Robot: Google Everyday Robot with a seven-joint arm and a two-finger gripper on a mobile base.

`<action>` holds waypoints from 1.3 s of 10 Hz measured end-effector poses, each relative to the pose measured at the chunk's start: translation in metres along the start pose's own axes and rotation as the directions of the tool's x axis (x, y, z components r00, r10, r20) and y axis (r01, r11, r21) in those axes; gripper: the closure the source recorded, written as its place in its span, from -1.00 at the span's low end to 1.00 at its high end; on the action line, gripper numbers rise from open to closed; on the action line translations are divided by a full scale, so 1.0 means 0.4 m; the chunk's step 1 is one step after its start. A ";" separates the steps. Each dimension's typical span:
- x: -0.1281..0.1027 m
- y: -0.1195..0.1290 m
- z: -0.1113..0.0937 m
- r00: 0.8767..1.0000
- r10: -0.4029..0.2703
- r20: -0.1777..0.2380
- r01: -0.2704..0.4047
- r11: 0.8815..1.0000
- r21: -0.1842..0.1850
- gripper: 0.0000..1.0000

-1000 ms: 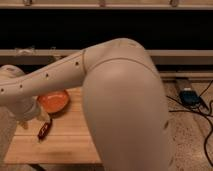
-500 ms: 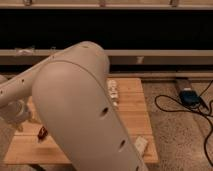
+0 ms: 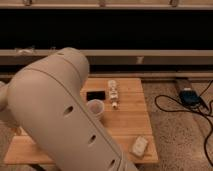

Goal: Place the pepper on the white sponge

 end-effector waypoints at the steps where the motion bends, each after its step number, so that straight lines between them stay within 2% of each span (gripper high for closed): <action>1: -0.012 0.004 0.024 1.000 0.004 -0.017 -0.004 1.000 -0.009 -0.30; 4: -0.059 -0.025 0.118 0.994 0.056 -0.097 -0.061 0.997 -0.055 -0.30; 7: -0.101 -0.076 0.153 0.981 0.125 -0.146 -0.145 0.980 -0.133 -0.30; 11: -0.105 -0.097 0.159 0.977 0.148 -0.151 -0.178 0.961 -0.213 -0.30; 13: -0.104 -0.101 0.165 0.977 0.148 -0.151 -0.179 0.959 -0.218 -0.30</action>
